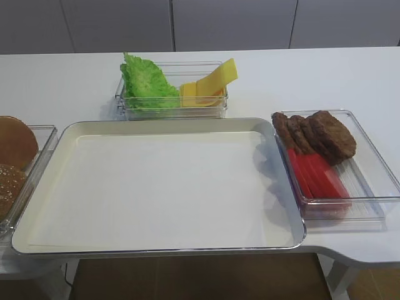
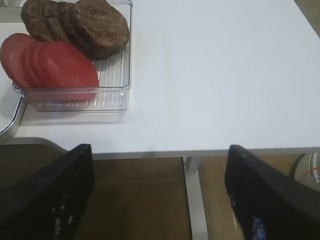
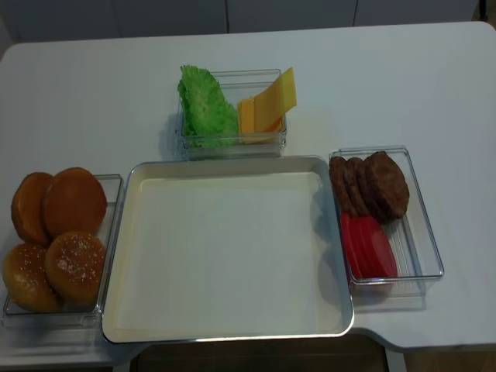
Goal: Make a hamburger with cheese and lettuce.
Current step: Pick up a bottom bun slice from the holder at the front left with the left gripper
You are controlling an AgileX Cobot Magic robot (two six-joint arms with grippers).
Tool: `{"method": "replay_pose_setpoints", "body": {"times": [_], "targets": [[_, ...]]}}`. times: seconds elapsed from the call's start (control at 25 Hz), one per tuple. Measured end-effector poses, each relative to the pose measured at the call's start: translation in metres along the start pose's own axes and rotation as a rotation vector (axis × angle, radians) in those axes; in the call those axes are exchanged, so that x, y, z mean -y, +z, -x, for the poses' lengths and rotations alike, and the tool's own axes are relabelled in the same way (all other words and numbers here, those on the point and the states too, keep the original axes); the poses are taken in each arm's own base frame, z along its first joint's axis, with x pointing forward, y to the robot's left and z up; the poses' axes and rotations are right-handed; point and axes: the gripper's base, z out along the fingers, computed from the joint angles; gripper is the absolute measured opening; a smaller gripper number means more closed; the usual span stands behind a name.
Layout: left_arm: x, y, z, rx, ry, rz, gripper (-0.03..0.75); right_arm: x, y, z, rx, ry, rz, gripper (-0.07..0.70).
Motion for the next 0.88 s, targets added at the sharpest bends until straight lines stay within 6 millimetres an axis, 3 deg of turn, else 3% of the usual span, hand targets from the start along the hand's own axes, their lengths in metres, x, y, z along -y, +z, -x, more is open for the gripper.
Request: {"method": "replay_pose_setpoints", "body": {"times": [0.12, 0.28, 0.44, 0.88], "targets": [[-0.002, 0.005, 0.03, -0.05, 0.007, 0.051, 0.54, 0.0, 0.0, 0.0, 0.0, 0.0, 0.0, 0.627], [-0.003, 0.016, 0.048, -0.082, -0.001, 0.082, 0.54, 0.0, 0.0, 0.0, 0.0, 0.0, 0.0, 0.627], [-0.003, 0.041, 0.072, -0.115, -0.05, 0.118, 0.538, 0.0, 0.0, 0.0, 0.0, 0.0, 0.0, 0.627], [-0.011, 0.148, 0.153, -0.356, -0.039, 0.275, 0.538, 0.0, 0.0, 0.0, 0.0, 0.0, 0.0, 0.627]]}}
